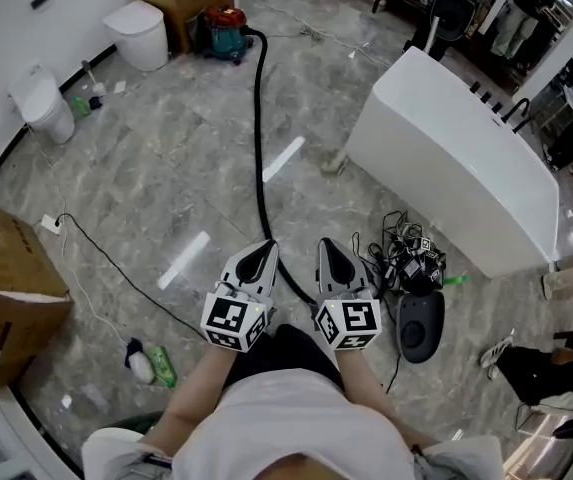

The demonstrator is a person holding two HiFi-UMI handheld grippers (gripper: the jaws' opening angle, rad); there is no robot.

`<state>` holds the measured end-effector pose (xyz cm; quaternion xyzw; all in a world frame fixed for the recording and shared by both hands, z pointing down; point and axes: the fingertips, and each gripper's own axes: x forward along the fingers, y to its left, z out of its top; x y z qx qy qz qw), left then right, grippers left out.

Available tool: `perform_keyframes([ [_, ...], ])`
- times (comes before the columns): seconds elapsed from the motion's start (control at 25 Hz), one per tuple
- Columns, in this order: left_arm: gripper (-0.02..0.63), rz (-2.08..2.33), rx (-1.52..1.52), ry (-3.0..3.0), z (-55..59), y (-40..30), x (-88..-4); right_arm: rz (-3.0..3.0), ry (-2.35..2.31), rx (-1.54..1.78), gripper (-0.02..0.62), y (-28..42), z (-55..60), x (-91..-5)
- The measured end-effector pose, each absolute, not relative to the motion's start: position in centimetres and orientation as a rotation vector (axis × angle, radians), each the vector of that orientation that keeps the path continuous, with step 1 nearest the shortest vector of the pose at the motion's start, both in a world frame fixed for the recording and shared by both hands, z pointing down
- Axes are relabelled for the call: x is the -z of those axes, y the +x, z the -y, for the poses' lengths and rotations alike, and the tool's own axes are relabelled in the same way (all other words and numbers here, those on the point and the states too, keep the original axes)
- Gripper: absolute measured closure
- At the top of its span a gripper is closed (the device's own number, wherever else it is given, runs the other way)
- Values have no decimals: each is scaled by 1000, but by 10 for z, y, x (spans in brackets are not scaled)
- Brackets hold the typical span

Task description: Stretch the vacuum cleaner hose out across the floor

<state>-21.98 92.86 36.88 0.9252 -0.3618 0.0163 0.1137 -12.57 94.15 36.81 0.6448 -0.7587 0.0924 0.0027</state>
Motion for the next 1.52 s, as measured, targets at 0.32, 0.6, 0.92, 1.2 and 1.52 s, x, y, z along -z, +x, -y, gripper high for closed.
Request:
perform_keyframes([
  [0.32,597,1189,-68,2649,-918,-255,-377,2432,1951,-286,580,-152,-921,-367],
  [0.6,597,1249,-71,2637,-910,-275,-376,2466,1890,-260,580,-174,-908,-365],
  [0.92,597,1298,-52,2605,-909,-288,-376,2497,1830,-287,580,-187,-905,-370],
  [1.2,597,1391,-49,2549,-906,-315,-378,2535,1768,-274,580,-208,-893,-367],
  [1.52,598,1493,-42,2502,-899,-342,-378,2604,1667,-267,580,-239,-881,-367],
])
